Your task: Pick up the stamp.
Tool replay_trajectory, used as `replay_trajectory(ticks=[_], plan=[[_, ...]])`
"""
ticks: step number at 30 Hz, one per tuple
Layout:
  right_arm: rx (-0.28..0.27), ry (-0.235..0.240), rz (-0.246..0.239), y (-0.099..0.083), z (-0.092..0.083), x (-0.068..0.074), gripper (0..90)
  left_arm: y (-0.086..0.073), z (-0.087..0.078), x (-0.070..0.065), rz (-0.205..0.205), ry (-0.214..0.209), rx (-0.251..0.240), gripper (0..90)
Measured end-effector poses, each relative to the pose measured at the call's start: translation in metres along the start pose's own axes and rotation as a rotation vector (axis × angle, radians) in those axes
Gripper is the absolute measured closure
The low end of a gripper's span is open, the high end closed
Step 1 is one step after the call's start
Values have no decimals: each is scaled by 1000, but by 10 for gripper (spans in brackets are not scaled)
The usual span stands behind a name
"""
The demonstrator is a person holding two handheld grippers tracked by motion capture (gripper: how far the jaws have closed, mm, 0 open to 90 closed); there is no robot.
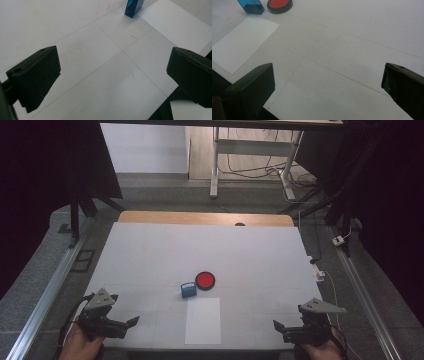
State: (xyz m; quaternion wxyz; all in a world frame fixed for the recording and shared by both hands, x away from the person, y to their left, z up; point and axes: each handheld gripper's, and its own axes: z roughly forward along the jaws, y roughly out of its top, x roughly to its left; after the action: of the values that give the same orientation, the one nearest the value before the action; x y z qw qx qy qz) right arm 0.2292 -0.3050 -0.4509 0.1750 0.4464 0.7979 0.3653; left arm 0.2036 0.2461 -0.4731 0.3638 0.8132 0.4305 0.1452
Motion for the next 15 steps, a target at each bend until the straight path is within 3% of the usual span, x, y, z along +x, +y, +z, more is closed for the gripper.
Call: replay_trajectory(ticks=[8,15], plan=[[7,5,-3,0,0,0,0,6,9,0,27,-42,-6,0],[11,7,-7,0,1,0,0,14,19,-4,77,-84,1,0]])
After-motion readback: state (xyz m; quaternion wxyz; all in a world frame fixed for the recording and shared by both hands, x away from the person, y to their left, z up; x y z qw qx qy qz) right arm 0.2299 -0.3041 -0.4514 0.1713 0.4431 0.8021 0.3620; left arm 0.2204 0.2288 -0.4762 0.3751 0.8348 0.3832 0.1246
